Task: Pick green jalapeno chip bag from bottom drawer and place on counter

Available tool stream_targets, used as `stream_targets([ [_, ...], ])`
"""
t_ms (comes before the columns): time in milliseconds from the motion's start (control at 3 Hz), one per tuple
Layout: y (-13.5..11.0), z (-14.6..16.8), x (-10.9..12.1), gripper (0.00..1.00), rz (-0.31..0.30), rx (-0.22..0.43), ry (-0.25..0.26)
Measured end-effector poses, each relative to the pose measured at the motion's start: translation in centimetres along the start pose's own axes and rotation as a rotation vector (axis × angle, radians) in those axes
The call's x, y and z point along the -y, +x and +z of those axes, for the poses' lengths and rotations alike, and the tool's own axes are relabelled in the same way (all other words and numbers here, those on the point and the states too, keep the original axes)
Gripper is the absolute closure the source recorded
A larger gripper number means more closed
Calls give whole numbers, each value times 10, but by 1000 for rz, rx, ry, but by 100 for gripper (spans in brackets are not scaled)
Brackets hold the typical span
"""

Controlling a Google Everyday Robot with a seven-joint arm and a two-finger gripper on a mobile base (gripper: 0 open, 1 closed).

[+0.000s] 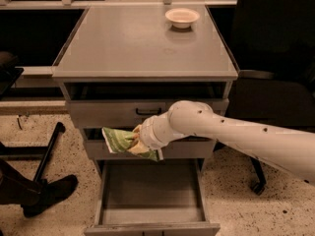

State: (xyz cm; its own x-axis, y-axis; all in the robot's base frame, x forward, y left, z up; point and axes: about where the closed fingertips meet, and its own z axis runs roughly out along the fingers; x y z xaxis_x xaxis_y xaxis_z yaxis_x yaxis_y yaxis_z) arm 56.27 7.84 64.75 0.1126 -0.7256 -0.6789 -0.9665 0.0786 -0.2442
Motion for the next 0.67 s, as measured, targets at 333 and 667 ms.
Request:
stream_targets([
  [333,0,0,0,100,0,0,0],
  [667,-32,-28,20,100,-41,18,30],
])
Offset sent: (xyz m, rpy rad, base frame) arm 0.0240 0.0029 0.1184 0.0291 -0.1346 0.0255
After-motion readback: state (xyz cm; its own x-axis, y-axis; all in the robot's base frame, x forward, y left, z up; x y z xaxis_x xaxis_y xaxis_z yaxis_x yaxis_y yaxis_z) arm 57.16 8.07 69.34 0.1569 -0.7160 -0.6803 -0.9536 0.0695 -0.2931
